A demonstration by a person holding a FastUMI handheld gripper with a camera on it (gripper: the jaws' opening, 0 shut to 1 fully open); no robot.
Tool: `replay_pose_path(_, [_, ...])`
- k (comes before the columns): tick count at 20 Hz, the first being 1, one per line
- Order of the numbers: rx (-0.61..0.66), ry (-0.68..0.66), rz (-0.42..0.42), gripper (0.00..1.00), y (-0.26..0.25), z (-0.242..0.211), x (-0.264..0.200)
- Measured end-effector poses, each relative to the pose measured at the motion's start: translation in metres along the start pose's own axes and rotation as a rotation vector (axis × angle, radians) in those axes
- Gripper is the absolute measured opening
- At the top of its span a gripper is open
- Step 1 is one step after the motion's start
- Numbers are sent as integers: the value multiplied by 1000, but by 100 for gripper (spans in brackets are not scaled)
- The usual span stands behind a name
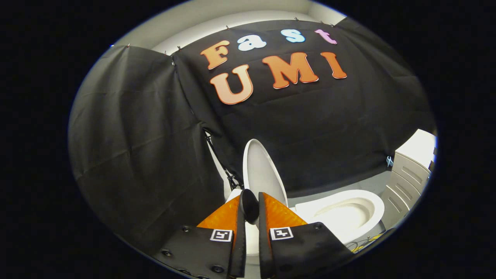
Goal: Open the toilet lid.
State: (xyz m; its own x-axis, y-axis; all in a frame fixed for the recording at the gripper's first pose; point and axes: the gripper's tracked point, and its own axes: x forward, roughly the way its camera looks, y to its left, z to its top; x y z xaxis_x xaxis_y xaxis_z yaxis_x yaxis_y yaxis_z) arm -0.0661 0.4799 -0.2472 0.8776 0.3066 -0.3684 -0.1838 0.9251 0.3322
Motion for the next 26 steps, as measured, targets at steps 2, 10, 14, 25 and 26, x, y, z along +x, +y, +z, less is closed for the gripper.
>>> replay_pose_path(2, [-10,4,12,22,10,-5,2])
replay_pose_path(10, [-72,21,43,22,45,-22,12])
replay_pose_path(14, [-136,13,53,22,56,-28,14])
replay_pose_path(25, [-148,-105,80,99,32,35,-20])
replay_pose_path(26, [-153,-111,89,99,29,44,-25])
